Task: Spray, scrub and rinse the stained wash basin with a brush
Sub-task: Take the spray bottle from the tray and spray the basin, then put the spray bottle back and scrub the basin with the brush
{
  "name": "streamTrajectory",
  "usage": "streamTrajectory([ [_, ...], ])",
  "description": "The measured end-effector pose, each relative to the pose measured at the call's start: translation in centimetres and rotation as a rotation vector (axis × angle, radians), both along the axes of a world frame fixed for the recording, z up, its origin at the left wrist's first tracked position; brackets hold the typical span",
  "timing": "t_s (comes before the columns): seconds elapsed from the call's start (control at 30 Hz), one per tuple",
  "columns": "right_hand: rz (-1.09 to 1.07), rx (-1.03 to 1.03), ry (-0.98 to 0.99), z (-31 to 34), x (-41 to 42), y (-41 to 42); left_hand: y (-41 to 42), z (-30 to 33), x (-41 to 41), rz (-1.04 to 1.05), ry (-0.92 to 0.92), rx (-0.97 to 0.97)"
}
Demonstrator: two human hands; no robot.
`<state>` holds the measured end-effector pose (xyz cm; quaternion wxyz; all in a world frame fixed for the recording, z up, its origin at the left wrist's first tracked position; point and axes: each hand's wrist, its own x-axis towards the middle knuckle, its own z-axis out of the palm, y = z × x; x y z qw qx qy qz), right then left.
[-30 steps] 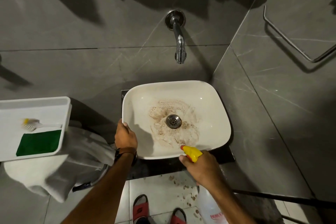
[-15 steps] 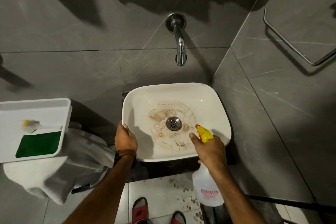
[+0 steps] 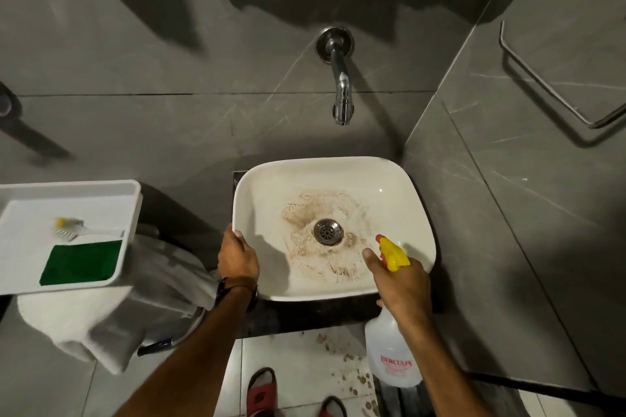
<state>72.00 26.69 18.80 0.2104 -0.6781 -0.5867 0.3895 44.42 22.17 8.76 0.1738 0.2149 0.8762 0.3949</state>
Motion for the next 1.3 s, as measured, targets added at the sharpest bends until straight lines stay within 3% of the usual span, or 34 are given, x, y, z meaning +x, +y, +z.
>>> streamTrajectory([
  [0.23,0.164,-0.007,0.131,0.7,-6.6,-4.0,-1.5,1.4,-2.4,0.171,-0.294,0.256],
  [0.53,0.515,-0.024,0.279,1.5,-28.4,-9.3,-10.4,1.2,-20.9,0.561,-0.235,0.319],
  [0.83,0.900,-0.149,0.520,-4.1,-55.1,-13.4,-19.9,-6.2,-37.8,0.889,-0.180,0.278],
  [1.1,1.091,-0.260,0.641,-11.2,-71.3,-17.0,-19.3,-11.2,-42.6,1.074,-0.269,0.326],
  [1.3,1.161,-0.377,0.638,-15.6,-75.6,-19.4,-17.5,-12.9,-42.9,1.220,-0.315,0.491],
])
